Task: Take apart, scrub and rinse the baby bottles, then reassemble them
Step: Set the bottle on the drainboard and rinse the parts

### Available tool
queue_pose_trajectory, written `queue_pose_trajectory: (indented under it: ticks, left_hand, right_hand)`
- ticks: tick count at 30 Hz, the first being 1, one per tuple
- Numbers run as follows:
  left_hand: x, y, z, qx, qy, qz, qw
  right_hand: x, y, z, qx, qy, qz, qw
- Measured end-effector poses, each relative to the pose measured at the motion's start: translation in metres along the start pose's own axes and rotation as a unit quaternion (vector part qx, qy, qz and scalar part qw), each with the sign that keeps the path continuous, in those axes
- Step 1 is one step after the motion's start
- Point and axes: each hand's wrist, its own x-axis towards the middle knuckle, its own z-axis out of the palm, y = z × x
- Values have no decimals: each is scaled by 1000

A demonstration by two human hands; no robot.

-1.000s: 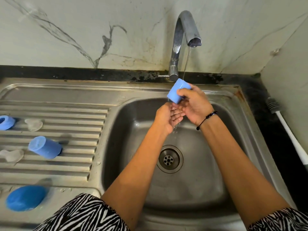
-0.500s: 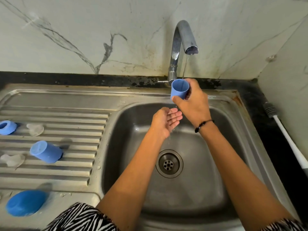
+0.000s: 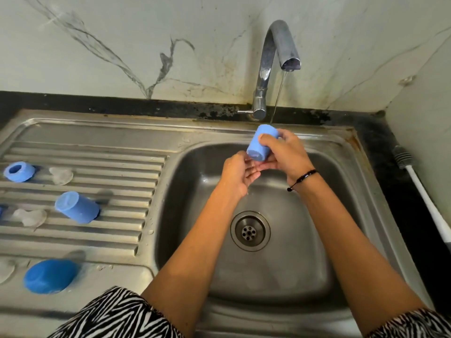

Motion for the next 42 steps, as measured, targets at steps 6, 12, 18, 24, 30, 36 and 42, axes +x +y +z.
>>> queue_pose_trajectory:
  ticks: [6,12,18,24,30,36,42]
  left_hand:
    - [-43,4,-23,152,81,185,968]
    - [-85,7,-78,390,99,328,855]
    - [-108,62,-150,499,188,298,791]
    - [-123,131,-245,489,194,240,816]
    - [-102,154,-299,423,162,194,870]
    - [-81,150,-313,398,117,176,892]
    - [-85,147,-306,409,108,195,885]
  right_hand:
    - [-32,-2,16,114,-118,112,980]
    - [-60,-18,55,103,-119,102,982]
    - [-79,-51,134,-84,-175,3,981]
    - [-76,-77,247,-347,-114,-169,915]
    - [-51,-68,311,-504,-129,-165,838]
    - [-47,-47,322,-542,-120,-136,821]
    - [-53,-52,314,-498,-155,-103,847]
